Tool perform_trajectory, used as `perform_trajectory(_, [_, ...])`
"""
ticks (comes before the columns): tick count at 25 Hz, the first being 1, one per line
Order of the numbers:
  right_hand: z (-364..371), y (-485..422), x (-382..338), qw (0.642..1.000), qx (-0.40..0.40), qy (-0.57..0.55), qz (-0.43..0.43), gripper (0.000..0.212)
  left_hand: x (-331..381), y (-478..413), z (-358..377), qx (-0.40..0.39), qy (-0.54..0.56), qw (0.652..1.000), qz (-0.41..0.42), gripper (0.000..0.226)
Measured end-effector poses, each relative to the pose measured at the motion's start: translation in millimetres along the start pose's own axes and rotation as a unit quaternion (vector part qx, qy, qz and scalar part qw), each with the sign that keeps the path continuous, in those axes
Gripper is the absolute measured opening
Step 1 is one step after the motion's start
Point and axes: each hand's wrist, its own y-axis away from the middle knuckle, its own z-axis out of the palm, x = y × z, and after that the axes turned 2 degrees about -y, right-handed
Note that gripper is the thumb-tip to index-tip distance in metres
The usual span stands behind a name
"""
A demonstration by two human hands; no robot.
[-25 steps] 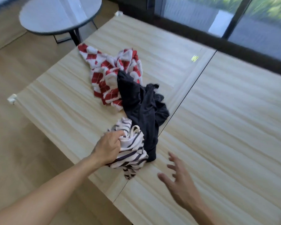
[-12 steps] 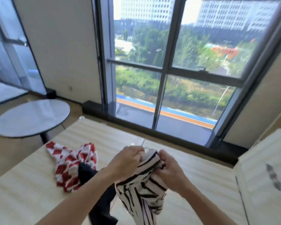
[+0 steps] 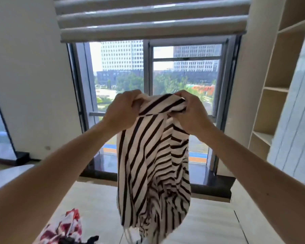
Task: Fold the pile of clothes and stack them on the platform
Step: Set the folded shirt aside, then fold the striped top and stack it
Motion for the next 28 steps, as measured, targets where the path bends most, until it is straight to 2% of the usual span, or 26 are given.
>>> perform_trajectory(3, [-6, 2, -4, 1.000, 0.013, -0.012, 0.000, 0.029, 10, -5, -3, 0.003, 0.025, 1.000, -0.012, 0.026])
perform_trajectory(9, [-8, 15, -8, 0.987, 0.001, -0.116, 0.109, 0.038, 14, 1, -10, -0.001, 0.078, 0.996, -0.053, 0.034])
perform_trajectory(11, [-18, 14, -12, 0.984, -0.049, -0.115, 0.126, 0.050, 14, 1, -13, 0.006, 0.090, 0.994, -0.062, 0.034])
perform_trajectory(13, [-34, 12, -13, 0.979, -0.133, -0.057, 0.142, 0.058, 14, 0, -19, 0.024, 0.089, 0.994, -0.064, 0.033])
perform_trajectory(15, [-46, 13, -8, 0.968, -0.202, 0.017, 0.148, 0.044, 16, 1, -25, 0.042, 0.077, 0.994, -0.062, 0.030])
perform_trajectory(17, [-50, 15, -2, 0.967, -0.195, 0.042, 0.156, 0.024, 21, 2, -30, 0.042, 0.071, 0.995, -0.059, 0.026])
perform_trajectory(19, [-46, 19, -6, 0.974, -0.135, 0.000, 0.181, 0.024, 31, 6, -30, -0.015, 0.127, 0.990, -0.061, 0.022])
perform_trajectory(20, [-40, 20, -12, 0.976, -0.107, -0.039, 0.187, 0.027, 40, 12, -26, -0.078, 0.180, 0.979, -0.060, 0.019])
perform_trajectory(21, [-35, 19, -22, 0.976, -0.080, -0.082, 0.186, 0.028, 50, 20, -17, -0.158, 0.214, 0.962, -0.059, 0.027])
perform_trajectory(22, [-29, 18, -35, 0.974, -0.064, -0.123, 0.182, 0.026, 59, 29, -6, -0.223, 0.210, 0.951, -0.052, 0.045])
perform_trajectory(23, [-24, 16, -49, 0.971, -0.063, -0.161, 0.163, 0.025, 65, 38, 10, -0.251, 0.177, 0.951, -0.039, 0.057])
perform_trajectory(24, [-22, 16, -62, 0.973, -0.060, -0.181, 0.128, 0.026, 70, 43, 24, -0.234, 0.142, 0.961, -0.040, 0.054])
perform_trajectory(26, [-23, 14, -68, 0.978, -0.019, -0.193, 0.083, 0.021, 77, 41, 36, -0.110, 0.138, 0.982, -0.072, 0.021])
perform_trajectory(27, [-26, 20, -61, 0.976, 0.000, -0.201, 0.079, 0.034, 79, 34, 32, -0.066, 0.156, 0.981, -0.094, 0.009])
perform_trajectory(28, [-26, 36, -44, 0.975, 0.005, -0.201, 0.092, 0.058, 84, 24, 25, -0.040, 0.196, 0.974, -0.109, 0.004])
